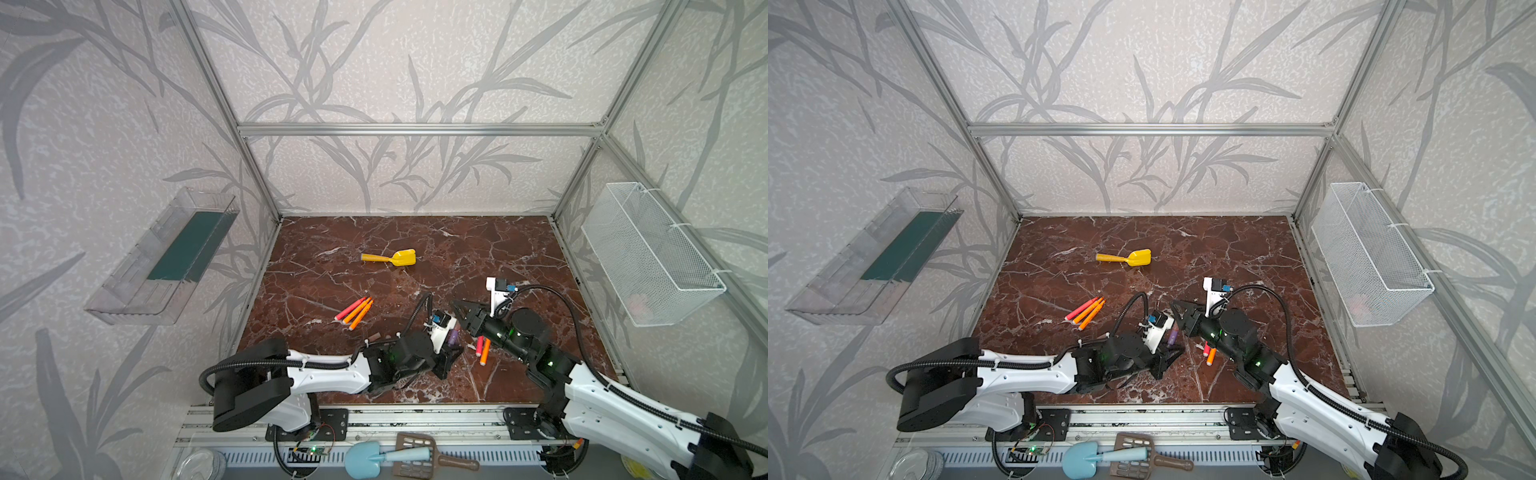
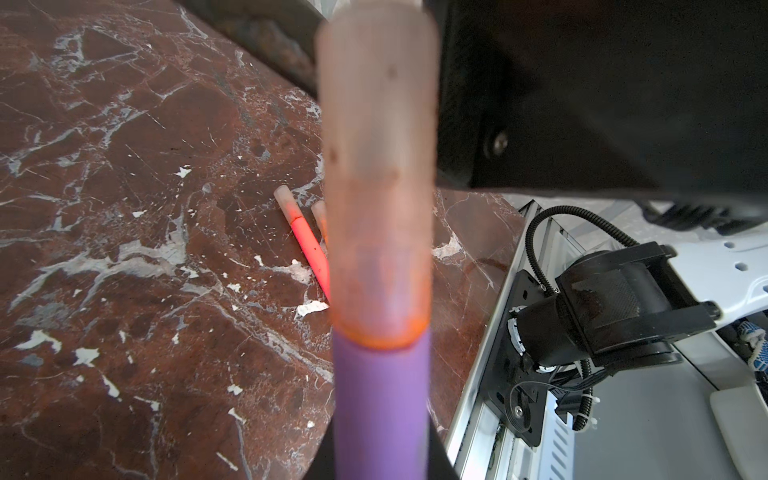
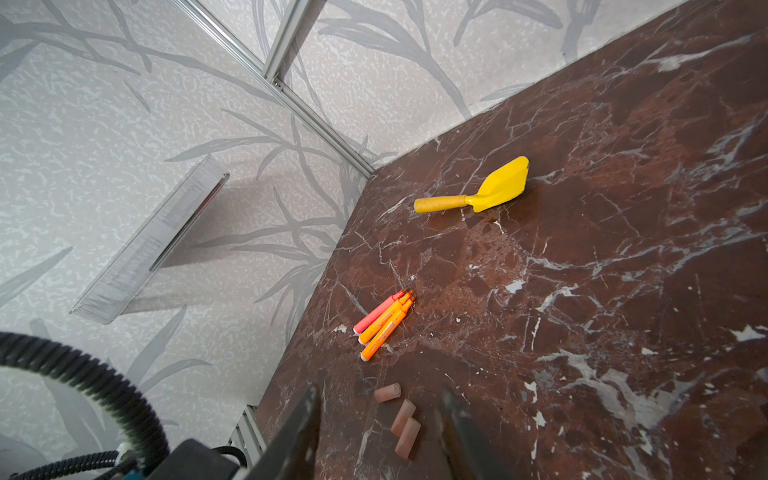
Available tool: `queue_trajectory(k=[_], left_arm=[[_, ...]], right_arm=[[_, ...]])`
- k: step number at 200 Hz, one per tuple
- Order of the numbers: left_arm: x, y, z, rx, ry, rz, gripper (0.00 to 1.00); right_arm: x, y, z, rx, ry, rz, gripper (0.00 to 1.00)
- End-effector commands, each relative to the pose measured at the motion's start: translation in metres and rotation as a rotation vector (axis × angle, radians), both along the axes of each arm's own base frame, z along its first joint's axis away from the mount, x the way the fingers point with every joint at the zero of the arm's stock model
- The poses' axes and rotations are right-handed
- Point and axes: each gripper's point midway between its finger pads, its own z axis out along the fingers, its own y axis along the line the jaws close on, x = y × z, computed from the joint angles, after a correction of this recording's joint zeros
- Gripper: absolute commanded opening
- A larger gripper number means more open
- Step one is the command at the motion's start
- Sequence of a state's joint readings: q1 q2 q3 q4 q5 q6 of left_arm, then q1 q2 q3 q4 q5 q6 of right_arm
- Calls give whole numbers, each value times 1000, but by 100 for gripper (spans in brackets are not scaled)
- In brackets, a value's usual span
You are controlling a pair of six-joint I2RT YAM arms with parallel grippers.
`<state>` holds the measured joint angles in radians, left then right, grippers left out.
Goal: Insert the pens into the pen caps
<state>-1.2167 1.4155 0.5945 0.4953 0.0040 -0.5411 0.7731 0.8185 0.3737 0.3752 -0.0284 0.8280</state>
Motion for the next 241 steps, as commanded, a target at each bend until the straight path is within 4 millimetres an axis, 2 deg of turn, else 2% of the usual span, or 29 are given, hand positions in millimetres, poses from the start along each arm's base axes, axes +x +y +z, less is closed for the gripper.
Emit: queue_trajectory(k=[1,40,99,129,147,181,206,241], left_arm=[[3,-9,18,-31,-30,-3,0],[2,-11,20,-33,-30,-9,0],[5,-9,21,-30,-39,2,0],[16,0,28,-23,-54,59,0],[24,6,39,-26,-69,87,0],[47,25,68,-44,-107,164,0],[59,35,96,-149,-90,144,0],[64,40,125,-241,-94,103,0]], right_arm=[[-2,10,9,21,-1,39,43],[-3,18,4,1,16,62,36],[-5,21,-11,-34,54,75,0],[-12,23,-23,-58,69,93,0],[-18,25,-30,-68,72,102,0],[-35,32,-39,-74,58,141,0],[-48,39,-45,-59,32,178,0],[-54,40,-49,-57,22,205,0]])
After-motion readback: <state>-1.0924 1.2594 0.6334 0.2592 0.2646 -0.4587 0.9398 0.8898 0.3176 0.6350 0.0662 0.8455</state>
